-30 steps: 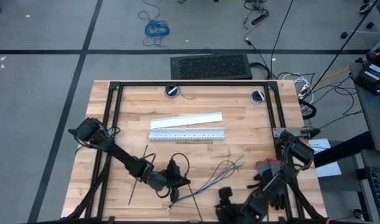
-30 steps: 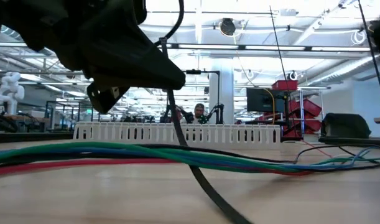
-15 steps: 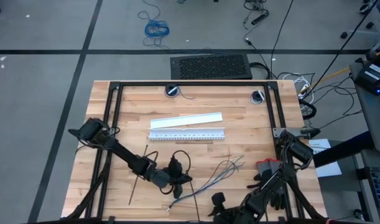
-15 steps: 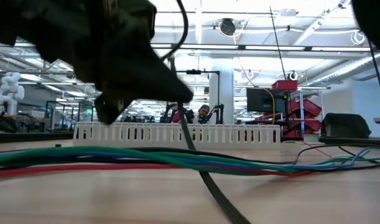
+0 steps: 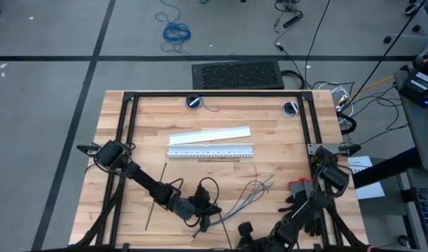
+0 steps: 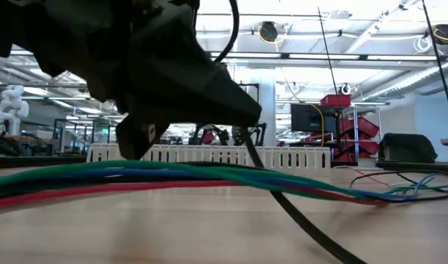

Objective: Ziptie cables
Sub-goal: Wrap the left black zip tie around the colored cable wires

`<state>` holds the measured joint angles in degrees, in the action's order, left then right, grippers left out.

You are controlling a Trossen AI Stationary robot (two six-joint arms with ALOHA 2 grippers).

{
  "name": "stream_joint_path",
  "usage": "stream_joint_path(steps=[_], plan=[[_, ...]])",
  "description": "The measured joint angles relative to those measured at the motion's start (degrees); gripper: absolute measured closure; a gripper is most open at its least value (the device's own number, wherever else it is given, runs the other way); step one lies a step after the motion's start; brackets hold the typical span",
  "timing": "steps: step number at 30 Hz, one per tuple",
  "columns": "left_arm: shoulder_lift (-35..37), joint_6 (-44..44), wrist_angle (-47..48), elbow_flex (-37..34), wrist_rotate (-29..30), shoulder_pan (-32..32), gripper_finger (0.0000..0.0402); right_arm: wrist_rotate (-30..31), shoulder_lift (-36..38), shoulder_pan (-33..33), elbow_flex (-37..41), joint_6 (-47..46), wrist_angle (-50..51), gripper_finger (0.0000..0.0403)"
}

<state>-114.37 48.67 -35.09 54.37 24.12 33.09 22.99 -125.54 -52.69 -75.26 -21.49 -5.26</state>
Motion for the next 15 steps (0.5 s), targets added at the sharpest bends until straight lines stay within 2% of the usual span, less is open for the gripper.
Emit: stream_joint_path(steps=[7,15], plan=[[0.0,0.4,2.1,0.3,0.2,0.2,0.0402,3.9,-1.2,-1.1,-0.7,5.5,-1.6,0.0257],[0.0,-0.3,2.2,0.3,0.2,0.3,0.0402,3.5,-1.9,1.9,-0.7,12.6,-3.7,0.0257]])
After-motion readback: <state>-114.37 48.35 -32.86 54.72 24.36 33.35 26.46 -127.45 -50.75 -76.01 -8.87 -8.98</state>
